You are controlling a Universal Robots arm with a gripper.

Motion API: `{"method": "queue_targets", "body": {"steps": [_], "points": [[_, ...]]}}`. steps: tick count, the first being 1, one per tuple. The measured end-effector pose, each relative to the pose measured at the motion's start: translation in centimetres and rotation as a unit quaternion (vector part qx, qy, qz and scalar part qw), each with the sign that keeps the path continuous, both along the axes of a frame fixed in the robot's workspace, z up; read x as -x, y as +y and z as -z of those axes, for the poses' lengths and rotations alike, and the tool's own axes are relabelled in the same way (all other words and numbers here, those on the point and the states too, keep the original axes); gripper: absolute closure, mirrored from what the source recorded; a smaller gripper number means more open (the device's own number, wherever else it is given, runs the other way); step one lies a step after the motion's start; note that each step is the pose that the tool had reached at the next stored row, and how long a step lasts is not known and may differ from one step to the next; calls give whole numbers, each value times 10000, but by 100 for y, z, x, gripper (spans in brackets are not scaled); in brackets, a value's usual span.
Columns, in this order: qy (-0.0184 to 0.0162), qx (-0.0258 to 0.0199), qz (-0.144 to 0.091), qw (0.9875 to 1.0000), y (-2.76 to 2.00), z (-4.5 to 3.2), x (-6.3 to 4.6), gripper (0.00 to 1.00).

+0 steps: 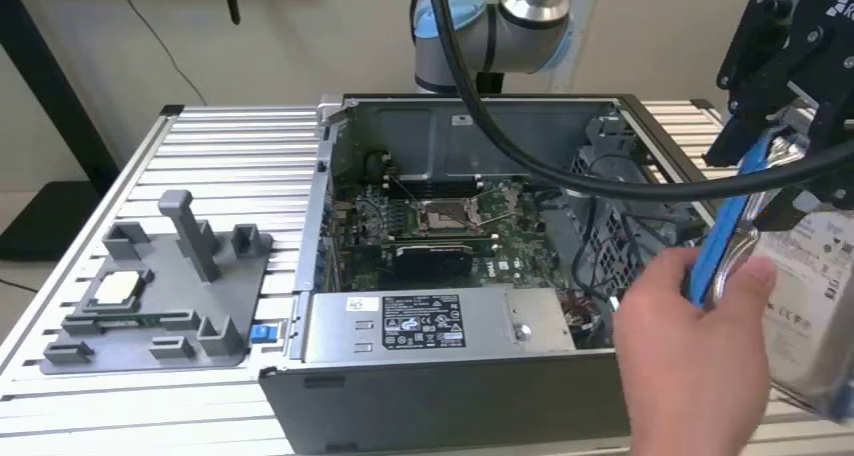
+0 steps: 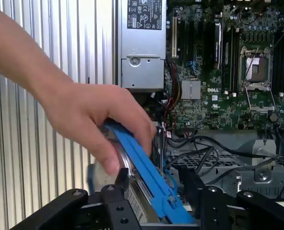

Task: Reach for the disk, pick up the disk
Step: 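Pick up the disk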

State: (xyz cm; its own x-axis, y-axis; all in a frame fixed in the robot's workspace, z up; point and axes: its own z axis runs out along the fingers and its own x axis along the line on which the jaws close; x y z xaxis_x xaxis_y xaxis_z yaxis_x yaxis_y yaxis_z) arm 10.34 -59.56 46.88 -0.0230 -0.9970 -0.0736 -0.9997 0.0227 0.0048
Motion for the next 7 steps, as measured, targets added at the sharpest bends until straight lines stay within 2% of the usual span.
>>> {"method": "queue_targets", "body": {"steps": [7], "points": [[0,0,0,10000,0,1,0,0]]}}
